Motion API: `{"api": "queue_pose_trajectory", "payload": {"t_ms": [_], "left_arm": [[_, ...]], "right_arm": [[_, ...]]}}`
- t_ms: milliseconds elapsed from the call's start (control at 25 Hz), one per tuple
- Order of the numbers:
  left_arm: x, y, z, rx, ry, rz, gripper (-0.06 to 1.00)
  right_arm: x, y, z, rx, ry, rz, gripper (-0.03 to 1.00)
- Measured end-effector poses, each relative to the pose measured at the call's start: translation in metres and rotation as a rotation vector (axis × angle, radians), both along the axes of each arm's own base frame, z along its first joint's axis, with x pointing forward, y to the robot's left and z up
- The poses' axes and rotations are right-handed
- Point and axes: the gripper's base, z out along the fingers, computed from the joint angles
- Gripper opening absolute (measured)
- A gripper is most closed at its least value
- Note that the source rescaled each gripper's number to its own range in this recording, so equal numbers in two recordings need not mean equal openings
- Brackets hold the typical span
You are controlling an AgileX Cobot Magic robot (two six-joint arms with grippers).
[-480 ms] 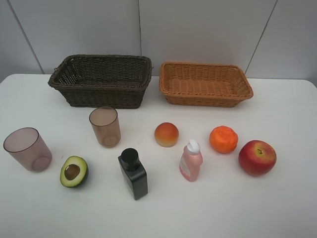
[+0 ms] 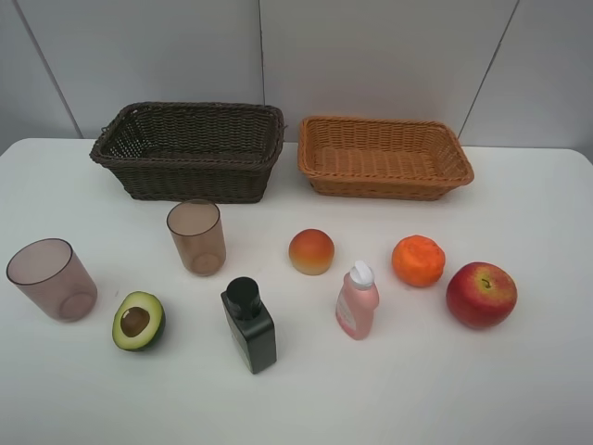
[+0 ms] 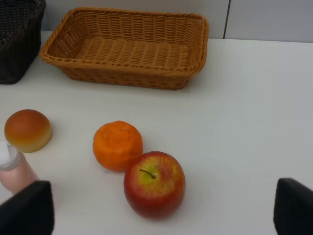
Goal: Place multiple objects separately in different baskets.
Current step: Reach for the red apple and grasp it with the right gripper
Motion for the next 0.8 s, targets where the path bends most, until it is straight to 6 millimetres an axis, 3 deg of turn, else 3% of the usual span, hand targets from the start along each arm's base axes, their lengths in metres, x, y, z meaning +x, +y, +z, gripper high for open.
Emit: {"api": "queue_pose_trajectory", "payload": {"t_ms": [800], "left_arm": [[0.0, 0.0, 0.0, 0.0, 0.0, 0.0, 1.0]], "right_arm": [[0.0, 0.0, 0.0, 0.0, 0.0, 0.0, 0.91]]}}
